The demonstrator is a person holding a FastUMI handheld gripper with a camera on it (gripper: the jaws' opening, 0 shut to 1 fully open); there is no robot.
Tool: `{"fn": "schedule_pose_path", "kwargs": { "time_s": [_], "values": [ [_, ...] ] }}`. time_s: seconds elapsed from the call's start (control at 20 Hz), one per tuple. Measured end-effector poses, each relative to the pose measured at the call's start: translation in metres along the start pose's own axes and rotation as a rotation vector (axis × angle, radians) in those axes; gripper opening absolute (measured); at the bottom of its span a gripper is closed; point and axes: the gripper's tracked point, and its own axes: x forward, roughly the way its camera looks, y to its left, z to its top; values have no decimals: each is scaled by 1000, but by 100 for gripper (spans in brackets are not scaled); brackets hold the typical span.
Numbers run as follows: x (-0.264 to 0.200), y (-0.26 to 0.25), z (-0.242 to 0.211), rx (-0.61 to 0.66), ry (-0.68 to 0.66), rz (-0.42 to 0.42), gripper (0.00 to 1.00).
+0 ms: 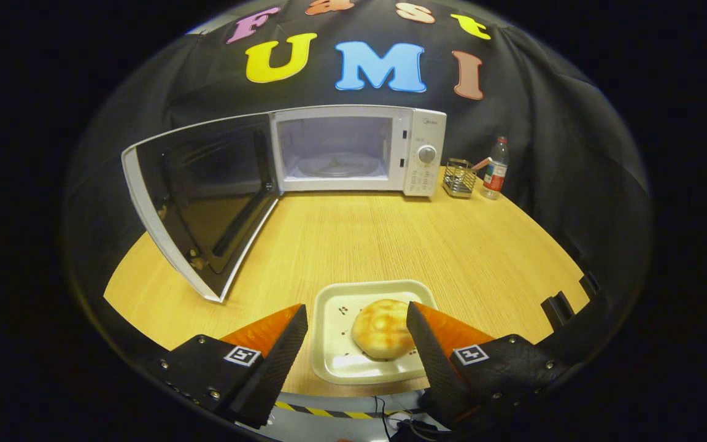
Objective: Open the microwave, put the food inside, and close the microwave door.
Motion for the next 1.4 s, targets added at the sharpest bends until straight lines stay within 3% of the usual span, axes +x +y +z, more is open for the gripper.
{"fn": "schedule_pose_path", "kwargs": {
  "time_s": [0.6,1.05,1.4],
  "values": [
    [38,-27,-18,68,186,-86,99],
    [54,-24,-31,101,286,-77,98],
    [54,-19,-34,77,321,-74,69]
  ]
}}
